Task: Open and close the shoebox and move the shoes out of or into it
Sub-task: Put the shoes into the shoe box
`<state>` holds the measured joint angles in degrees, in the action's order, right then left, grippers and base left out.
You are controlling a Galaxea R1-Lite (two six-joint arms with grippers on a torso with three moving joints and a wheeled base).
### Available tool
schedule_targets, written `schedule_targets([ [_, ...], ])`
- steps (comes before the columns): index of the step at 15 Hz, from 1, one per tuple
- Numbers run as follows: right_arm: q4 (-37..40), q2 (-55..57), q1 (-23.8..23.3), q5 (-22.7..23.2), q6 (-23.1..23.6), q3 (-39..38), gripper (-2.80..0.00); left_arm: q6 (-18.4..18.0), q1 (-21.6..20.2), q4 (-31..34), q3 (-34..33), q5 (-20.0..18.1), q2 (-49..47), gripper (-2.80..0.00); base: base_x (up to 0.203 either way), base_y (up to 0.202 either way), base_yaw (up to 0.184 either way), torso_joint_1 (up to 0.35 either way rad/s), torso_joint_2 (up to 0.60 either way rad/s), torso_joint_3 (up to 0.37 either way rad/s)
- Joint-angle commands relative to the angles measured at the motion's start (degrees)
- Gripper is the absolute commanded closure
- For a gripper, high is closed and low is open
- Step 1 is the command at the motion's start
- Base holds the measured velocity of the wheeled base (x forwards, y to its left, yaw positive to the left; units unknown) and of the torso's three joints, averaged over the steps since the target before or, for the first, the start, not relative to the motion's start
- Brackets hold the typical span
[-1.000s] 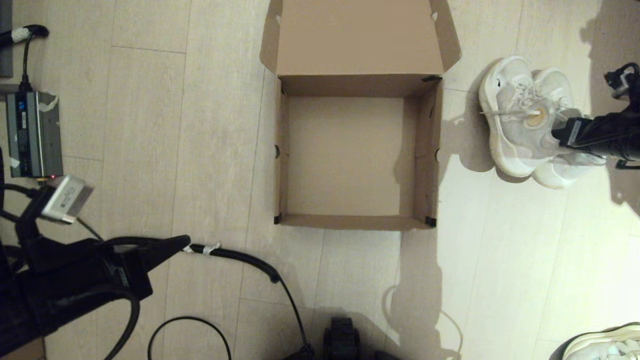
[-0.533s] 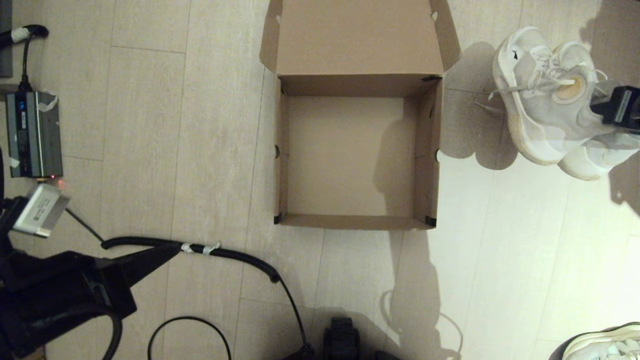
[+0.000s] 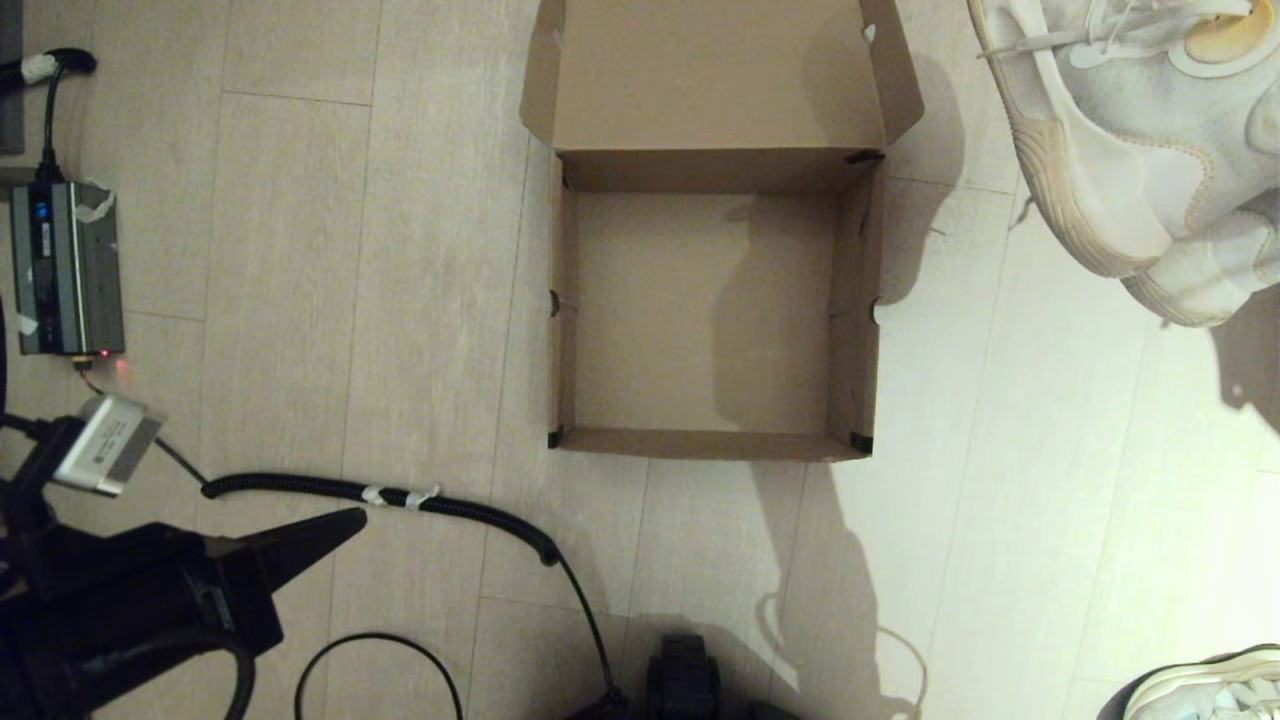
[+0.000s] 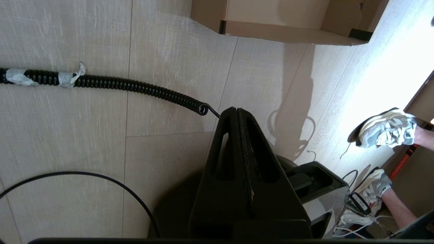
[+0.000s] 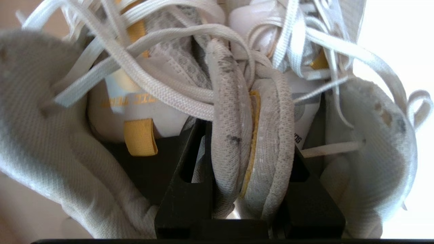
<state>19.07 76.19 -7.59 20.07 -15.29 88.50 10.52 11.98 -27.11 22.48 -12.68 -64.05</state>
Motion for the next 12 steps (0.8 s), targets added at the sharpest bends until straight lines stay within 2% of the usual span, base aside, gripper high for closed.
schedule_targets([
  [1, 1.5, -4.3, 2.5, 0.0, -0.8, -0.2, 0.0, 0.1, 0.1, -0.1, -0.1, -0.1, -0.5, 0.0, 0.0, 0.0, 0.0, 0.0, 0.0, 0.0],
  [3, 2.8, -6.6, 6.0, 0.0, -2.0, -1.2, 0.0, 0.1, 0.1, -0.1, -0.1, -0.1, -0.7, 0.0, 0.0, 0.0, 0.0, 0.0, 0.0, 0.0],
  [6, 2.8, -8.6, 10.8, -1.3, -2.4, -8.3, 0.0, 0.1, 0.0, -0.1, 0.4, -0.1, -1.6, 0.0, 0.0, 0.0, 0.0, 0.0, 0.0, 0.0],
  [8, 1.2, -9.2, 15.9, -5.2, -2.5, -13.5, 0.0, 0.1, 0.0, -0.2, 0.4, -0.1, -2.2, 0.0, 0.0, 0.0, 0.0, 0.0, 0.0, 0.0],
  [10, -5.0, -9.5, 22.9, -10.8, -2.4, -19.2, 0.0, 0.1, 0.0, -0.4, 0.4, -0.1, -2.8, 0.0, 0.0, 0.0, 0.0, 0.0, 0.0, 0.0],
  [12, -9.0, -9.5, 30.6, -17.1, -2.4, -21.1, 0.0, 0.1, -0.1, -0.7, 0.5, -0.1, -3.1, 0.0, 0.0, 0.0, 0.0, 0.0, 0.0, 0.0],
])
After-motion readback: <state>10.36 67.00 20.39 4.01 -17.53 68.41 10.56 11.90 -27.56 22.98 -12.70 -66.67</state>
